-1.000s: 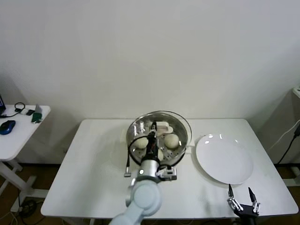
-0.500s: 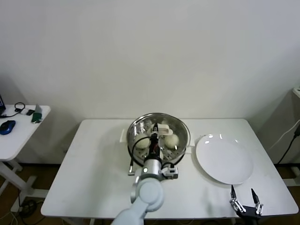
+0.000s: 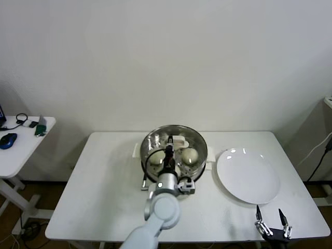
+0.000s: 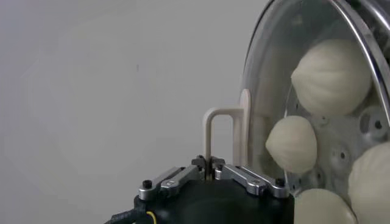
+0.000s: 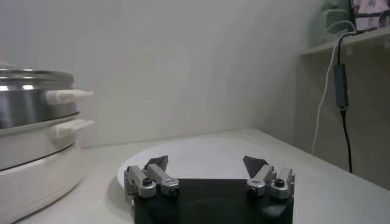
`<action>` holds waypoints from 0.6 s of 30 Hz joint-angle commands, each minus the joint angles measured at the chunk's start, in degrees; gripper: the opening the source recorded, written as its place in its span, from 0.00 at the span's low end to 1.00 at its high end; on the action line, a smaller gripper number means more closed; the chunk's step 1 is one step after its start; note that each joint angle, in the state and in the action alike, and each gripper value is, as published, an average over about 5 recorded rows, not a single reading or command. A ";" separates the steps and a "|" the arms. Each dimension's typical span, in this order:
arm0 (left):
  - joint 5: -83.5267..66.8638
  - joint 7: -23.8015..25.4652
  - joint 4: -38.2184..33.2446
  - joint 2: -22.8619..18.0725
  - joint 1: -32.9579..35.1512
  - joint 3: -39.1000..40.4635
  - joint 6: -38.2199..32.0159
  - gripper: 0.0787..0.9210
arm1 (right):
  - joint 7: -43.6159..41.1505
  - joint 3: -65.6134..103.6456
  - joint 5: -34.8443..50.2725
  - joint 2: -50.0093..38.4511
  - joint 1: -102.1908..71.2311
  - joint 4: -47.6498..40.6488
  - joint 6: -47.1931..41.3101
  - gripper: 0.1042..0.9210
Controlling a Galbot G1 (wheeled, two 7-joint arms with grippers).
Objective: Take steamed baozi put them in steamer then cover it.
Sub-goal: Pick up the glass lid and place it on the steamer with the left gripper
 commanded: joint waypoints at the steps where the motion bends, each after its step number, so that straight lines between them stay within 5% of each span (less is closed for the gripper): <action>1: 0.44 -0.10 0.30 0.00 0.42 -0.22 -0.01 0.07 | -0.19 0.04 0.11 -0.19 0.13 -0.14 0.03 0.88; 18: -0.75 -0.93 -0.05 0.30 0.82 -0.47 -0.84 0.10 | -1.25 -0.45 0.05 -0.49 0.37 -0.09 0.58 0.88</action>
